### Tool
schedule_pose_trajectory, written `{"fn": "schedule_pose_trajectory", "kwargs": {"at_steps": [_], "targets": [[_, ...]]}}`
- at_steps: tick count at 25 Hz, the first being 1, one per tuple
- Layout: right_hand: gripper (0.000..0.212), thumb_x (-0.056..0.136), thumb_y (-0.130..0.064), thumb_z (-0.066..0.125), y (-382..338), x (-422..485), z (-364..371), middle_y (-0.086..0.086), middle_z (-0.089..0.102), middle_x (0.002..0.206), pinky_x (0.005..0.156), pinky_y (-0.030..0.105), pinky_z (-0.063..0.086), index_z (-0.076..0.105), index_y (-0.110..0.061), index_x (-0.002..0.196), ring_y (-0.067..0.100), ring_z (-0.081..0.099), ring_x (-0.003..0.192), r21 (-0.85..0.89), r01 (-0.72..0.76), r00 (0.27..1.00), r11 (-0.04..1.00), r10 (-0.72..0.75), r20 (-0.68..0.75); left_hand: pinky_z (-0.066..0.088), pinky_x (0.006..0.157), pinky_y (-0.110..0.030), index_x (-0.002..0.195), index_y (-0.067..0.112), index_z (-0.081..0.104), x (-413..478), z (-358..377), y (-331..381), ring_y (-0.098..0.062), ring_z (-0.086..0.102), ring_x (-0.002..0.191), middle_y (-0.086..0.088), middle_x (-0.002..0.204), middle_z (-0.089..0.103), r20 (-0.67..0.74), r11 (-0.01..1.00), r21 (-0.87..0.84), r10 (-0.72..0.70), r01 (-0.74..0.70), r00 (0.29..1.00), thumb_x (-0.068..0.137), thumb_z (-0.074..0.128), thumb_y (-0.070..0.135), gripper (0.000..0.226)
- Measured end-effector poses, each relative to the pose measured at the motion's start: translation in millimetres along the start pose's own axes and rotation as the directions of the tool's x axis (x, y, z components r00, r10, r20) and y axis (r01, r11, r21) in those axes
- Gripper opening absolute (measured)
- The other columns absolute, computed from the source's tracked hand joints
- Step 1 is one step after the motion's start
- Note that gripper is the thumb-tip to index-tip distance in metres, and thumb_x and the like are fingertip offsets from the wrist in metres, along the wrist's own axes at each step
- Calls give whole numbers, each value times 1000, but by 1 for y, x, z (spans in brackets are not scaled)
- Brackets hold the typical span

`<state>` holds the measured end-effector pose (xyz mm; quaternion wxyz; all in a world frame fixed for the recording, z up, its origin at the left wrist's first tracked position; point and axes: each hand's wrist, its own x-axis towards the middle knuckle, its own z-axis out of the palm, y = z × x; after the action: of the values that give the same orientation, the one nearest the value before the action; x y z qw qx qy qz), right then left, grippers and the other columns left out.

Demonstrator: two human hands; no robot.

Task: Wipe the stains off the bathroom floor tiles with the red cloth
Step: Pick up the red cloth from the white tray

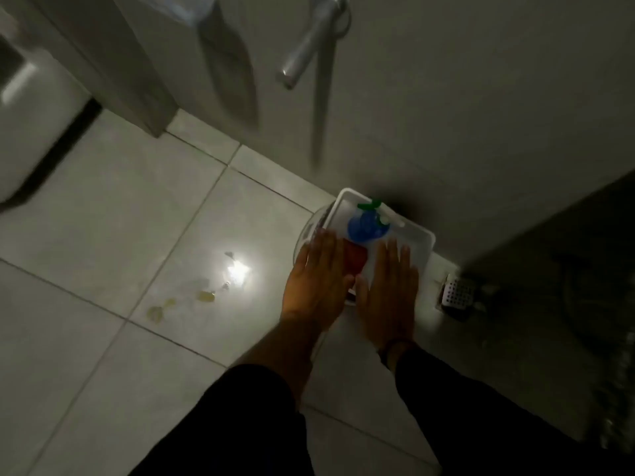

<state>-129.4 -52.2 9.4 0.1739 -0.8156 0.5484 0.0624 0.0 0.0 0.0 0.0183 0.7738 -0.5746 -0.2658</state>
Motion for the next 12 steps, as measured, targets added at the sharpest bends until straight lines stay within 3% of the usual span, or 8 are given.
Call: {"fn": "schedule_pose_trajectory", "kwargs": {"at_steps": [2,4,7,9,12], "targets": [[74,112,-34,50,20,27,42,18,17,181,137,59,17,15,-7,171,38,12,169,56,-78,995,995,74,70,30,132,-45,167,7,23,37,41,3,-34,35,160,-16,172,36,5,992,-113,-61,61,998,108,37,50,74],[72,112,-37,48,34,60,76,16,26,179,135,56,24,18,-11,172,37,23,166,125,-214,963,969,189,190,48,113,-43,161,8,34,72,74,3,-31,55,139,-14,156,53,39,977,-168,-127,132,991,107,39,49,67],[73,109,-42,55,49,96,119,17,39,169,128,53,37,26,-11,168,39,42,153,281,-467,861,838,360,359,51,105,-44,157,5,37,106,119,9,-35,58,133,-17,147,57,102,947,-168,-260,274,960,108,42,46,64],[67,104,-39,65,54,114,140,14,52,158,121,49,46,41,-7,158,35,55,141,385,-581,798,716,411,440,52,103,-47,156,3,36,119,134,10,-39,58,134,-21,147,55,119,916,-129,-365,379,923,108,45,39,61],[23,99,-19,75,62,127,158,5,67,119,90,36,61,64,-8,116,24,65,107,603,-676,735,423,447,509,54,99,-51,155,2,38,134,143,15,-42,61,131,-23,146,56,94,874,-146,-453,463,886,108,48,27,54]]}}
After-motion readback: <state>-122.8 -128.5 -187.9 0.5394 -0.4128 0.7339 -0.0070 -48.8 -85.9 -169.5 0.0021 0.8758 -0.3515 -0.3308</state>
